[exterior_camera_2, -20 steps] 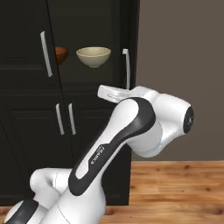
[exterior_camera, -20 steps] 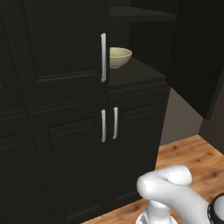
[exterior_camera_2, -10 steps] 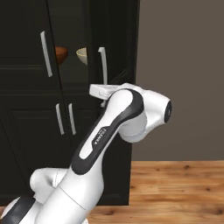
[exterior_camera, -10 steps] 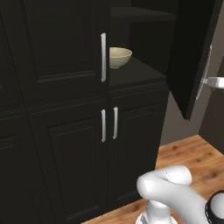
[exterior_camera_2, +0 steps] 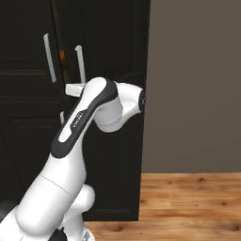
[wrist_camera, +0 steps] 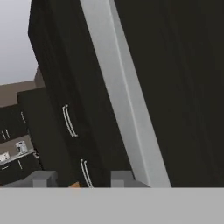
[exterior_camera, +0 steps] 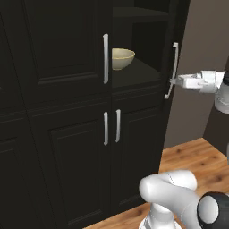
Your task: Open the cabinet. Pick the bowls from the counter and place them in the cabinet. Then close the cabinet.
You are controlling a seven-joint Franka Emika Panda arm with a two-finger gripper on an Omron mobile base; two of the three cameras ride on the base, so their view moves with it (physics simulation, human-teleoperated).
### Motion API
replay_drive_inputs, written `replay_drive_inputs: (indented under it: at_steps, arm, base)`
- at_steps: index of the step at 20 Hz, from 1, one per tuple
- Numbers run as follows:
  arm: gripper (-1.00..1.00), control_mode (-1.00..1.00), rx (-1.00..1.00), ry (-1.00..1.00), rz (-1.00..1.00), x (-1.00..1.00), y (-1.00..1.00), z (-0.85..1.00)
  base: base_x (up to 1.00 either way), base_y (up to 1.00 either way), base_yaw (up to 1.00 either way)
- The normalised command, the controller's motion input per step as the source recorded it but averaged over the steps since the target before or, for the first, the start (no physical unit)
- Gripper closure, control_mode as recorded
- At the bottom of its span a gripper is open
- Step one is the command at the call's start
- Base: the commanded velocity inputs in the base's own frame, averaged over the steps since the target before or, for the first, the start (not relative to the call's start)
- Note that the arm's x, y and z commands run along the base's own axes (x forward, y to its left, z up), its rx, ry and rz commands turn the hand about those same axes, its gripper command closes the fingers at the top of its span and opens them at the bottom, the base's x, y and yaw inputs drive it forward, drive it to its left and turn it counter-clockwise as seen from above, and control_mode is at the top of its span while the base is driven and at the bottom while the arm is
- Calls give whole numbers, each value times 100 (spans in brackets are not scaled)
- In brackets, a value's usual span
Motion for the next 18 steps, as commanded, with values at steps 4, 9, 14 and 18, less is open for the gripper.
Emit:
replay_drive_inputs:
  at_steps: [4,9,14,18]
  arm:
    - [-100,-100,0,-3,-12,100,100,-21]
    - [-100,-100,0,-7,-18,100,100,-14]
    - [-100,-100,0,-6,-19,100,100,-9]
    - [-100,-100,-1,7,-17,100,85,-4]
  base:
    - [0,0,0]
    - [0,0,0]
    - [0,0,0]
    - [0,0,0]
